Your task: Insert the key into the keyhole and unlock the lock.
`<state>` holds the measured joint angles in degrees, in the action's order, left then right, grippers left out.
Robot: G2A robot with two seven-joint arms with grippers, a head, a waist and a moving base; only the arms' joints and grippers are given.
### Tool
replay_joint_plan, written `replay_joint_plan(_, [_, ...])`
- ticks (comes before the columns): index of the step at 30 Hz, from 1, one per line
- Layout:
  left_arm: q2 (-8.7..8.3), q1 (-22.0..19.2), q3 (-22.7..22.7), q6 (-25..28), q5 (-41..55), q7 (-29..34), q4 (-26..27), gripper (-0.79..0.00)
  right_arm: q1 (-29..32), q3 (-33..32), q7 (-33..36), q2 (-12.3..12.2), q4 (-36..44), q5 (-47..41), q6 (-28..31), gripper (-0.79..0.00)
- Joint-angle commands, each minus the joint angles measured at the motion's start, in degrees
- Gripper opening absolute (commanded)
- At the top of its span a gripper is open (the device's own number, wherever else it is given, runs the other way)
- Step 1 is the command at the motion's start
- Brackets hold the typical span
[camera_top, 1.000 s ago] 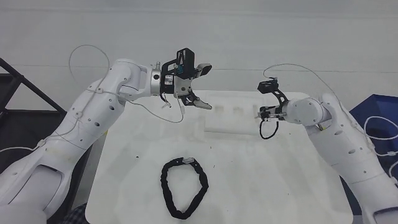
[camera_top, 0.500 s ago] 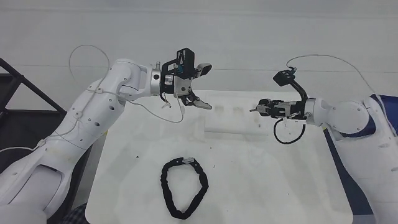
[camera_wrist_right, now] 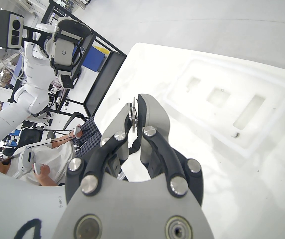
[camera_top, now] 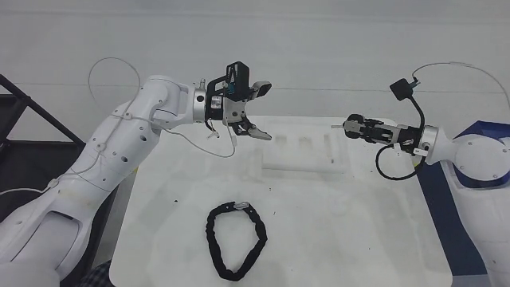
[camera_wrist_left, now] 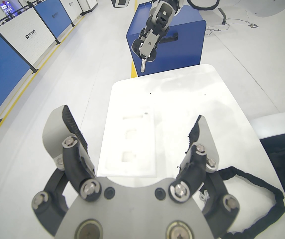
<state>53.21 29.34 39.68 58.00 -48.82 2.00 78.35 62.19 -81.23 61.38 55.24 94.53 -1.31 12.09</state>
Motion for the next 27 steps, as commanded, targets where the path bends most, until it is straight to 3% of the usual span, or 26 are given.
replay_joint_plan(1, [0.0, 0.0, 0.0, 0.0, 0.02, 0.0, 0.0, 0.0, -0.02, 0.02, 0.03, 0.0, 0.01, 0.06, 0.0, -0.785])
replay_joint_plan(16, [-0.1, 0.92, 0.42, -1.67, -0.52, 1.46, 0.99, 0.0, -0.02, 0.02, 0.03, 0.0, 0.01, 0.06, 0.0, -0.785])
replay_joint_plan(20, [-0.57, 3.34, 1.05, -1.31, -0.82, 3.76, 1.07, 0.0, -0.02, 0.02, 0.03, 0.0, 0.01, 0.06, 0.0, -0.785])
replay_joint_plan(27, [-1.78, 9.84, 1.01, 0.0, -7.12, -1.18, 1.21, 0.0, -0.02, 0.02, 0.03, 0.0, 0.01, 0.06, 0.0, -0.785])
